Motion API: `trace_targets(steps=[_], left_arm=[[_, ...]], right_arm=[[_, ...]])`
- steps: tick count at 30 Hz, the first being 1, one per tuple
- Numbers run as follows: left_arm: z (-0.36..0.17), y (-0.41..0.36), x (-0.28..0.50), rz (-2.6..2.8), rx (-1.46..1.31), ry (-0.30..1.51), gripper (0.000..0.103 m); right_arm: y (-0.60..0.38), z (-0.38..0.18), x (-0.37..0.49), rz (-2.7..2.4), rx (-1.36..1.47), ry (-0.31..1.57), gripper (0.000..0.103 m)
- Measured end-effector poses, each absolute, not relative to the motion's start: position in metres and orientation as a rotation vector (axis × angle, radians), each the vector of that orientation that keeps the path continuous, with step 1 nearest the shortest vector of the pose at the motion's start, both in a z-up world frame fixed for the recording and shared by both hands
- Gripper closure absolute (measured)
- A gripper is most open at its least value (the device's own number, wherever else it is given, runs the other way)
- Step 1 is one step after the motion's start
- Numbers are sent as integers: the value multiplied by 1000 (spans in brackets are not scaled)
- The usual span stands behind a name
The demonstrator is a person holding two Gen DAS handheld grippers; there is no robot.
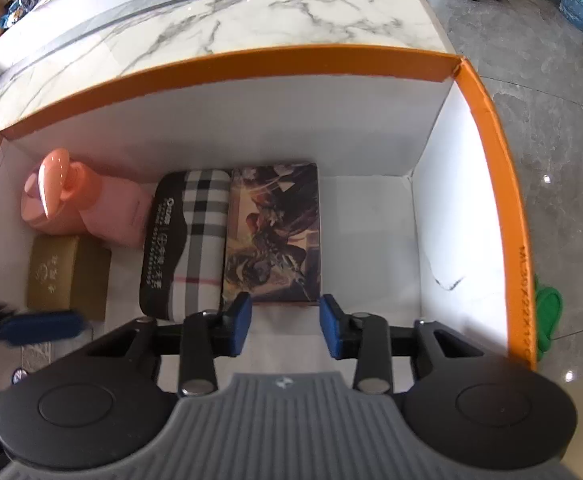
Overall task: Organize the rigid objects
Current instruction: 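Withdraw both tools from the orange box back to the table items, then grasp the red-and-blue printed tin with the right tool while the left tool grasps the dark blue spray can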
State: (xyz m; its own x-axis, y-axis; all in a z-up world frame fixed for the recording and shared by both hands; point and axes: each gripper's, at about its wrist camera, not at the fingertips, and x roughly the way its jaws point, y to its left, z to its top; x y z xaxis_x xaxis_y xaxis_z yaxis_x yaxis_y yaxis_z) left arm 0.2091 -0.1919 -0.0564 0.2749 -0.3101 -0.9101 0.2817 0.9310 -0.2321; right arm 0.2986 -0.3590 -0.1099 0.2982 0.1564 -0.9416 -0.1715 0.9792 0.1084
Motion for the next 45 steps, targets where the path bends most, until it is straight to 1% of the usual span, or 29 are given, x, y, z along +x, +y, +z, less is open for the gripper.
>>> trace_targets(steps=[4,7,10,13,14,16,20,22,24,26,27,29,30,33,35,43,44,45], left_arm=[[-32,-166,189,-374,-93,1163,49],[-18,-138,179,-359,-146,1100,49],[-18,-114,176,-327,-203,1034,49],[-15,-83,167,-279,-244,992,49],[-15,-73,163,-264,-247,982,49],[-11,-51,151,-228,-254,971,49],[-16,-18,130,-199,-257,975,52],[-15,-1,118,-207,-261,987,57],[-26,9,113,-202,-268,1018,62],[-38,14,109,-197,-268,1050,64],[-44,16,107,-204,-269,1063,64],[-53,21,103,-215,-269,1083,64],[-56,23,101,-217,-265,1088,64],[-60,33,98,-217,-272,1091,64],[-61,42,96,-218,-287,1089,64],[-70,74,96,-210,-330,1095,64],[-71,77,98,-209,-334,1095,64],[-72,79,99,-209,-336,1094,64]], right_arm=[[-356,-112,298,206,-45,1262,71],[-357,-102,290,182,-39,1236,71],[-350,-75,269,209,-15,1161,70],[-334,-43,239,256,16,1048,69],[-328,-35,229,274,29,1018,65],[-311,-21,209,303,57,964,60],[-274,-6,173,356,110,888,60],[-254,-2,156,388,125,870,61],[-233,-5,143,418,133,884,62],[-214,-8,126,437,127,920,70],[-204,-13,121,446,113,946,72],[-184,-29,111,472,59,1020,85],[-175,-40,108,477,35,1068,86],[-154,-74,107,475,-11,1242,89],[-144,-91,111,480,-29,1314,91],[-118,-118,124,384,-177,1365,91],[-118,-120,128,372,-181,1362,93],[-116,-119,129,366,-182,1344,91]])
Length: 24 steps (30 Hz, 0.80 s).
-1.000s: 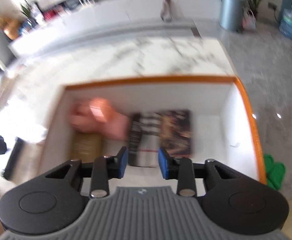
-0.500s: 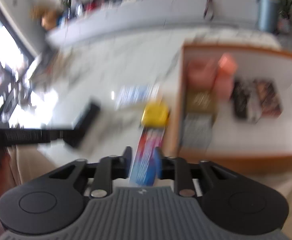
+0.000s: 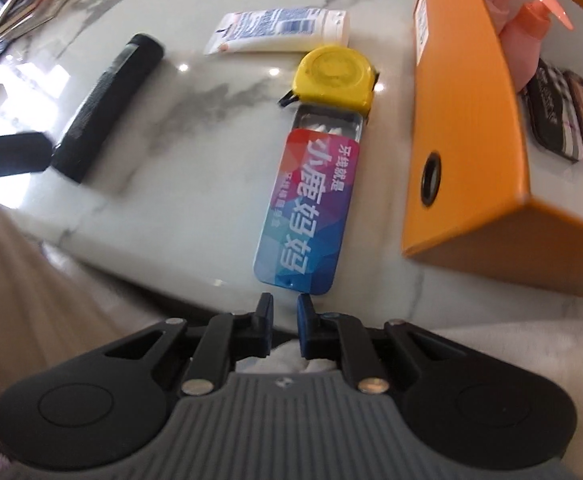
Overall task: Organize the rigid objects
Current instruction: 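Grasp the red-and-blue printed tin with the right tool while the left tool grasps the dark blue spray can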
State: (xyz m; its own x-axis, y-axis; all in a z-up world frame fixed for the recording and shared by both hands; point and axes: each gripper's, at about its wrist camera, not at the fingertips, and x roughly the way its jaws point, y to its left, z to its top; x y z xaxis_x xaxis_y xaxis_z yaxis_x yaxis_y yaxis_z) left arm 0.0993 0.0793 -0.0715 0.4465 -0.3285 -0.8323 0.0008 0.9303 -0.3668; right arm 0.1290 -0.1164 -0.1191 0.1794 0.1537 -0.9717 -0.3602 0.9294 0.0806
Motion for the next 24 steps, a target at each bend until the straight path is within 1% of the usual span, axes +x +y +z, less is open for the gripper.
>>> trace_targets(steps=[2,4,7,8,11,13,16,17,19,24], left_arm=[[-71,84,103,-202,-321,1083,64],[-71,88,108,-190,-291,1067,64],[-72,96,118,-168,-242,1052,58],[-73,98,121,-158,-218,1047,56],[-77,103,133,-119,-146,1033,40],[-84,106,143,-123,-122,1057,39],[-99,111,155,-143,-155,1111,39],[-104,112,158,-149,-172,1132,39],[-111,112,163,-160,-195,1157,39],[-119,109,169,-160,-192,1193,40]], right_arm=[[-114,-115,134,337,-201,1295,91],[-112,-115,140,319,-203,1296,91],[-110,-117,147,312,-203,1320,91],[-110,-118,149,312,-203,1326,90],[-103,-119,152,310,-212,1332,90],[-101,-118,155,309,-209,1335,89],[-95,-112,156,331,-223,1329,88],[-93,-108,155,330,-246,1320,83],[-88,-98,152,340,-275,1287,76],[-77,-79,149,300,-314,1171,75]])
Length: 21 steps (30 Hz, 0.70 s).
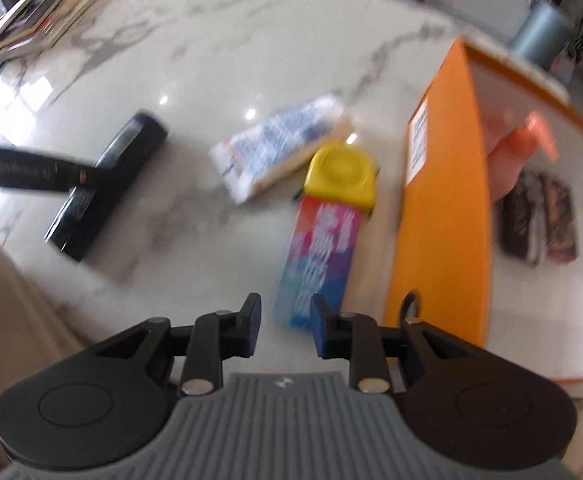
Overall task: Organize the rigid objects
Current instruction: 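Grasp the red-and-blue printed tin with the right tool while the left tool grasps the dark blue spray can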
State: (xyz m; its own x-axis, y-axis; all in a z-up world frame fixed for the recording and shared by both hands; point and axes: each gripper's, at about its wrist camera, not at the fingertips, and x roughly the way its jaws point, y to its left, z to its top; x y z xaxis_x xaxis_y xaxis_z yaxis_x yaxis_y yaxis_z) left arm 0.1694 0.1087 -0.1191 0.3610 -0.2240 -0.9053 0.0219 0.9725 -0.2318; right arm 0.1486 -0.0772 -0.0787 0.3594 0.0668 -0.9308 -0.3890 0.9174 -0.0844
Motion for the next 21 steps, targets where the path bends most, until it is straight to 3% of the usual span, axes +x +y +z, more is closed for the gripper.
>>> trace_targets(steps=[4,8,21], left_arm=[[-123,112,171,-154,-208,1209,41],[-126,118,170,-142,-249,1221,42],[-132,120,173,-136,-264,1246,45]], right_arm=[[-76,-91,171,223,-328,1167,64],[-78,-103,186,176,-277,1197,61],[-63,-108,190,222,-234,1198,58]])
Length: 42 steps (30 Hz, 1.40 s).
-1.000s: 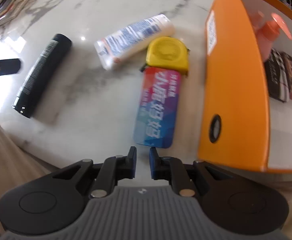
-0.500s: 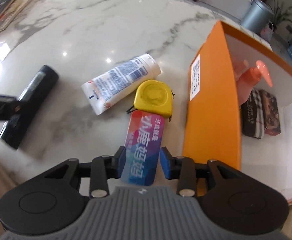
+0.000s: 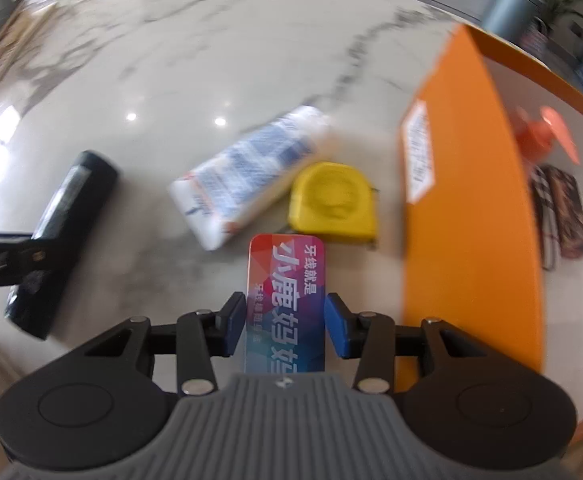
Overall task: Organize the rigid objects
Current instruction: 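Grasp the red-and-blue printed tin with the right tool while the left tool grasps the dark blue spray can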
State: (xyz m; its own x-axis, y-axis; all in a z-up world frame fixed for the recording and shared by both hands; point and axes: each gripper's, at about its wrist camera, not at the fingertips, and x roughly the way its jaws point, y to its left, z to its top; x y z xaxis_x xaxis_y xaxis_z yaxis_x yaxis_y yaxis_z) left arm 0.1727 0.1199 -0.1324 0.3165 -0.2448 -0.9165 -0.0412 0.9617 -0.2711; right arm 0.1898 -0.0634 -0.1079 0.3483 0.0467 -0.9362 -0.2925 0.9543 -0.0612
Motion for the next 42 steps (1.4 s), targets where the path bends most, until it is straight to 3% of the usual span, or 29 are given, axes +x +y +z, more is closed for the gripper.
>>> trace_targets(steps=[4,10,14,22,24,28,42], left_arm=[[-132,114,172,-130,-215,1243,45],[-132,104,173,-107,-139,1235,44],[-131,96,173,-92,-94,1228,53],[-132,92,173,-59,-86,1230,47],[-132,91,173,-50,-93,1215,53],[-130,93,172,-38,-105,1201,54],[-82,84,132,-105,-181,1077,56]], right_arm=[[-55,-109,186,241,-273,1194,54],[-69,-118,185,230,-187,1252,57],[-72,-117,184,244,-184,1234,57],[-80,-115,187,239,-112,1226,53],[-79,-115,186,246,-119,1198,56],[-80,-115,182,257,-121,1180,57],[-91,-74,160,346,-38,1073,57]])
